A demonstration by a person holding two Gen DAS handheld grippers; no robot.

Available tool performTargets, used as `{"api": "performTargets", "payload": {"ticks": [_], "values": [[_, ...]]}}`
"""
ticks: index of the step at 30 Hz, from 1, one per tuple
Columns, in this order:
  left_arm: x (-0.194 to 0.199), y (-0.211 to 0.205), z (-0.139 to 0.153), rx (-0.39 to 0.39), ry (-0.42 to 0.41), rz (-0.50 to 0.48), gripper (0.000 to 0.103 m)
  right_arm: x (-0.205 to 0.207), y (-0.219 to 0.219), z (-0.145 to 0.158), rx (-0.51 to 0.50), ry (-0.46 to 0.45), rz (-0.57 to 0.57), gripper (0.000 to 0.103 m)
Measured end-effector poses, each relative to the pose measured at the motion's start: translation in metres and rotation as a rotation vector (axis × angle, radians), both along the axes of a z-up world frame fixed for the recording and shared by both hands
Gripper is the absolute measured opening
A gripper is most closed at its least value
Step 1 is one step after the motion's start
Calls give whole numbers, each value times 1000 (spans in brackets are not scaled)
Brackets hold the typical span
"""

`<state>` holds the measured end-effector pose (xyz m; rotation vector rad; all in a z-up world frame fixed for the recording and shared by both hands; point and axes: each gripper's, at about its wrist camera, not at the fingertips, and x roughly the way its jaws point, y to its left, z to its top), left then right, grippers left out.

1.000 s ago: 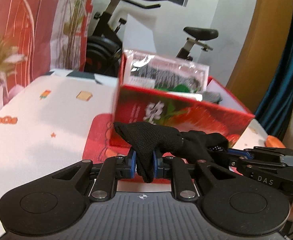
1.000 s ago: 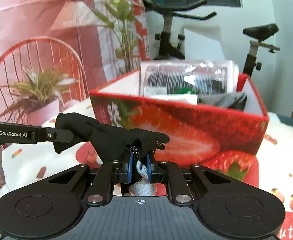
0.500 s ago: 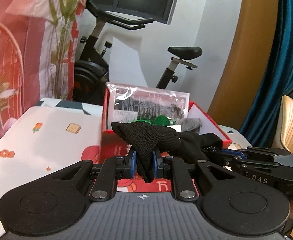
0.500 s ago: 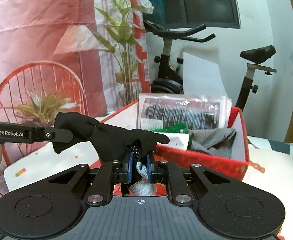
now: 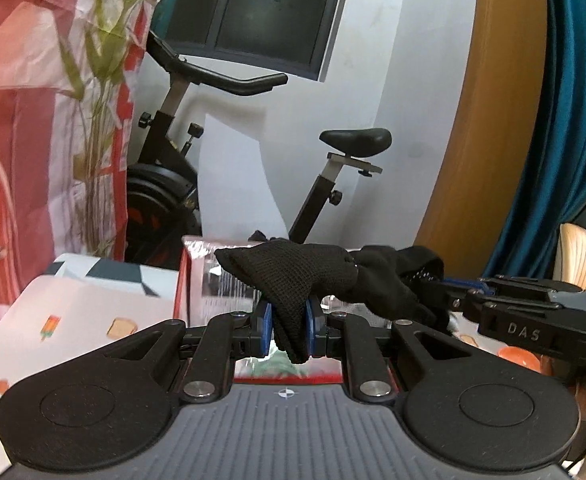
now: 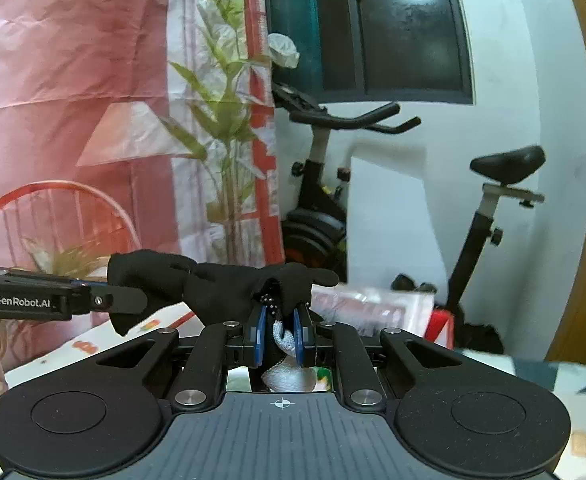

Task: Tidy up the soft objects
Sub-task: 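Lift the black glove with both tools and carry it over the red box, then lower the black glove into the red box and open both tools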

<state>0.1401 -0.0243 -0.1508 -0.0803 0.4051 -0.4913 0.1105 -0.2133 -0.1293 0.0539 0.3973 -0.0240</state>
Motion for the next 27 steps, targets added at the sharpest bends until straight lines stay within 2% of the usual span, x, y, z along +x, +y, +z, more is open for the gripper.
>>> {"api": "performTargets", "payload": {"ticks": [3,5,10,14,18,27], "values": [[19,-8,1,-3,20,-12,18,14,-10,-5,-9,27,-14,13],[33,-12,-3,-8,63,-27,18,23,-16,-16,-4,63,-20,13],[55,-15,-25,-8,174,-38,18,32,-21,-46,24,135,-28,13],[64,-17,-42,24,221,-42,18,35,-24,-66,51,177,-40,13],[70,-17,-52,43,247,-43,18,37,-25,-76,57,195,-40,13],[79,-22,-54,86,251,-18,19,39,-30,-85,75,215,-49,17]]}}
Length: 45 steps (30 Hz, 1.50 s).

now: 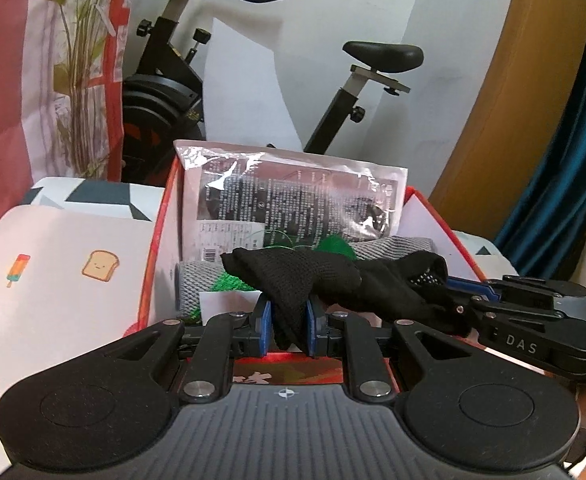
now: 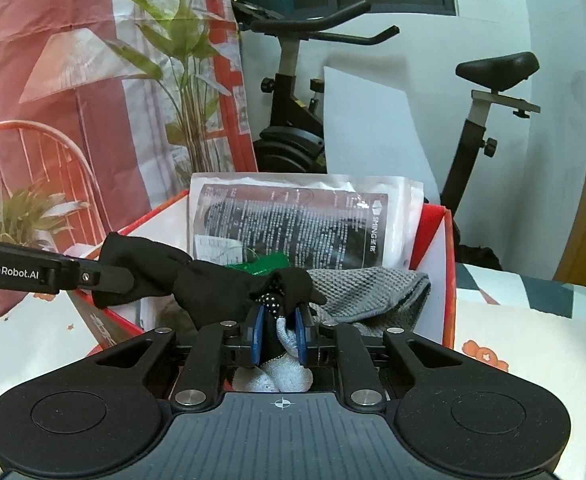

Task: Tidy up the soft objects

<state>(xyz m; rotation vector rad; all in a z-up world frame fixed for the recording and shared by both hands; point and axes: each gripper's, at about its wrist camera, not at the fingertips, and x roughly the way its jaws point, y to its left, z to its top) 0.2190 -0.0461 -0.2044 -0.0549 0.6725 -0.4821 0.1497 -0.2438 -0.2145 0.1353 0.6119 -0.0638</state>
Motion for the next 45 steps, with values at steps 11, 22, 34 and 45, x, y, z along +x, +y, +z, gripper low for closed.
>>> {"api": "performTargets", "payload": {"ticks": [11,22,34,45], "values": [[-7,-2,11,36,-47,42,36,-5,-1,9,-61,-5,-54,27],[-14,5,26,58,-103,94,62,-16,-1,34,-97,-55,-105,66],[-46,16,68,60,-239,176,103,-37,16,91,-61,-131,-102,103],[-88,28,115,87,-308,236,103,-76,33,146,-69,-183,-172,103]]}}
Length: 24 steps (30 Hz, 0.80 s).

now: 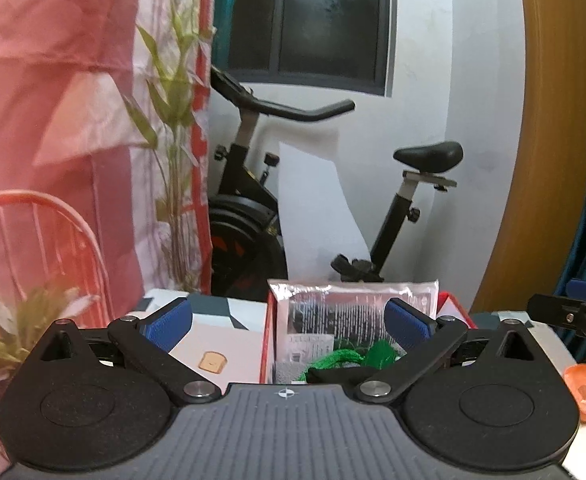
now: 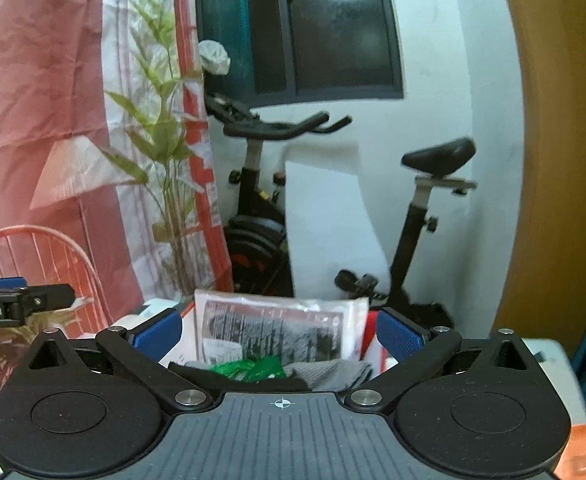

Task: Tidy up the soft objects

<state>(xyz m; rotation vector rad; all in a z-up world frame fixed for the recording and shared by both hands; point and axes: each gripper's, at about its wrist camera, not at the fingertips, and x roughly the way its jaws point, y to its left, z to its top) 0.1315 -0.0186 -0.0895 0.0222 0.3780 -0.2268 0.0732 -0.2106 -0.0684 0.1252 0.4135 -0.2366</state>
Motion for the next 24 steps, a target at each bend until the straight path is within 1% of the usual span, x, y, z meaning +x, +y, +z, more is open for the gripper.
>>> {"api": "performTargets", "payload": {"ticks": [3,6,9,12,14,19,21,24], "values": [[-13,6,16,-18,-9,21,103,-15,9,19,-34,-10,-34,103],[-30,10,32,-24,-19,56,103,-33,17,39,-26,-45,-51,103],[-50,13,48,-18,-47,77,103,-51,24,56,-20,-79,-61,103],[-70,14,62,5,-73,99,103,-66,29,71,-27,-103,-73,103],[-82,16,70,-3,-84,98,103,-75,31,79,-26,-110,-86,103],[-105,21,84,4,-82,117,103,-95,39,89,-4,-125,-105,103],[-110,24,89,2,-72,120,103,-100,44,90,-17,-128,-115,103],[-120,27,95,-3,-90,120,103,-105,50,91,-31,-123,-122,103]]}}
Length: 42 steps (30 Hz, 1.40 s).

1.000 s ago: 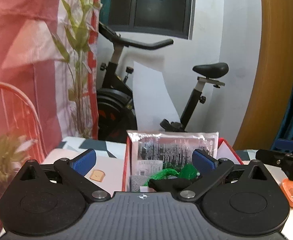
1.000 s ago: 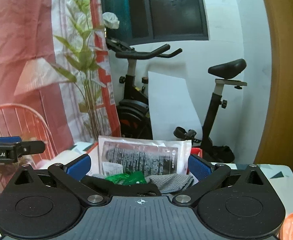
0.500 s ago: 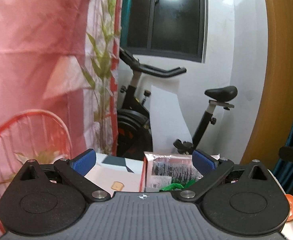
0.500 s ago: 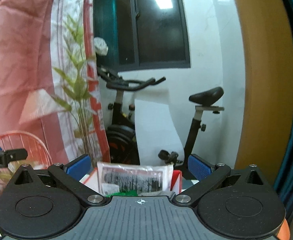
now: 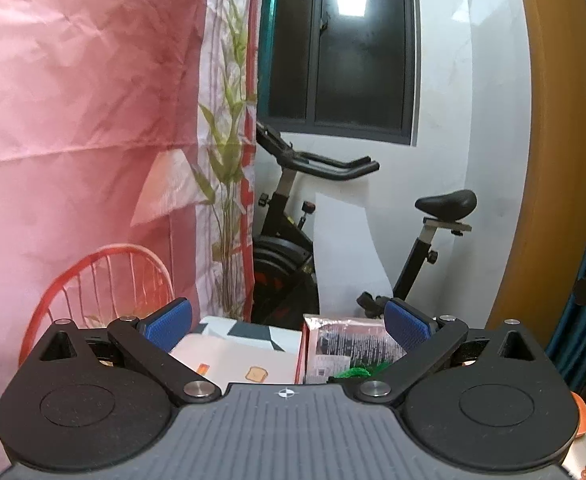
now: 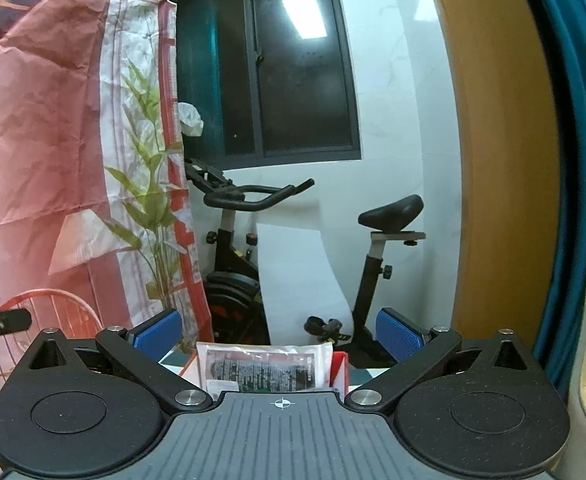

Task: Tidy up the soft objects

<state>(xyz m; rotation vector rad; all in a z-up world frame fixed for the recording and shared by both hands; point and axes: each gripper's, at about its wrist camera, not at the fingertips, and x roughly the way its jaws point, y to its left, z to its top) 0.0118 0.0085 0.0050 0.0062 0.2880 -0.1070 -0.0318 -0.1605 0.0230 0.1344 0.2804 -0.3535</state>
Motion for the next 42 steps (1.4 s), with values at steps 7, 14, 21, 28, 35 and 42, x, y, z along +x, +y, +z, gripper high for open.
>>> {"api": "performTargets", "payload": {"ticks": [7,14,21,28,35,42], "values": [[-11,1,7,19,-35,19,103,0,5,2,-9,3,6,103],[-11,2,8,17,-28,21,103,-2,11,4,-21,2,12,103],[-11,3,8,15,-22,22,103,-2,11,4,-22,2,13,103],[-11,3,6,22,-14,30,103,-3,9,6,-17,12,8,103],[-13,2,6,40,-24,29,103,-2,7,8,-23,14,-5,103],[-13,0,6,36,-21,22,103,1,9,7,-35,16,-15,103]]}}
